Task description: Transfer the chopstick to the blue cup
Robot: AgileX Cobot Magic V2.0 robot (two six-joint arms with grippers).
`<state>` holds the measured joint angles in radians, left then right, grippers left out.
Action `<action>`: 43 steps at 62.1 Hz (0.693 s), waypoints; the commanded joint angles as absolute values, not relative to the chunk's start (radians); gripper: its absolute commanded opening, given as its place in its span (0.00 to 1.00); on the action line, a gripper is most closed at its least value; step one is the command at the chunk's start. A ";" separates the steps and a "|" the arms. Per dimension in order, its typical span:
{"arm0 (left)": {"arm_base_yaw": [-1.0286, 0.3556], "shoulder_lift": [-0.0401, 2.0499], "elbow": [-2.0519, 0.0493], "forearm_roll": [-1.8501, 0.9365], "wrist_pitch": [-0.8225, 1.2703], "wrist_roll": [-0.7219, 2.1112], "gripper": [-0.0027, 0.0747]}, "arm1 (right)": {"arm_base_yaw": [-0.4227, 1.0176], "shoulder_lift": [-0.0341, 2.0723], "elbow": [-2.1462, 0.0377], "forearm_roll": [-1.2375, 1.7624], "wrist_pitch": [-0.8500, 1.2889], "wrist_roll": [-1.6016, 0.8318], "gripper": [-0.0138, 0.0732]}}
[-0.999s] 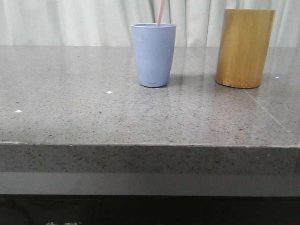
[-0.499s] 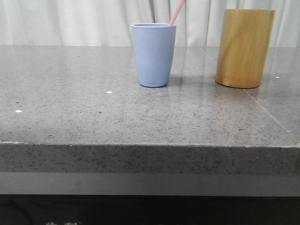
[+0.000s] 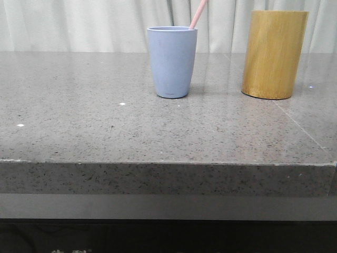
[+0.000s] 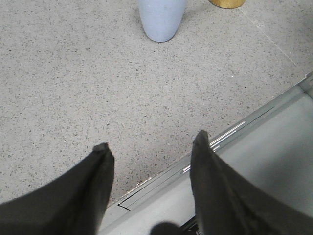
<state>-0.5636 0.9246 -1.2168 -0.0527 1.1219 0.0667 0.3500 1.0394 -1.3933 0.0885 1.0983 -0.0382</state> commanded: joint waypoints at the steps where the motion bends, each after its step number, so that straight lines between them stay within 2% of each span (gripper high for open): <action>1: -0.570 0.914 -1.239 -0.059 1.055 0.061 0.51 | 0.342 0.947 -1.322 0.034 1.035 0.013 0.60; 29: -0.570 0.914 -1.239 -0.059 1.023 0.061 0.50 | 0.342 0.636 -0.958 0.024 0.826 0.083 0.58; 36: -0.570 0.914 -1.239 -0.056 1.009 0.061 0.41 | 0.342 0.607 -0.925 0.024 0.818 0.083 0.41; 43: -0.570 0.914 -1.239 -0.055 1.003 0.061 0.22 | 0.342 0.606 -0.921 0.024 0.819 0.083 0.21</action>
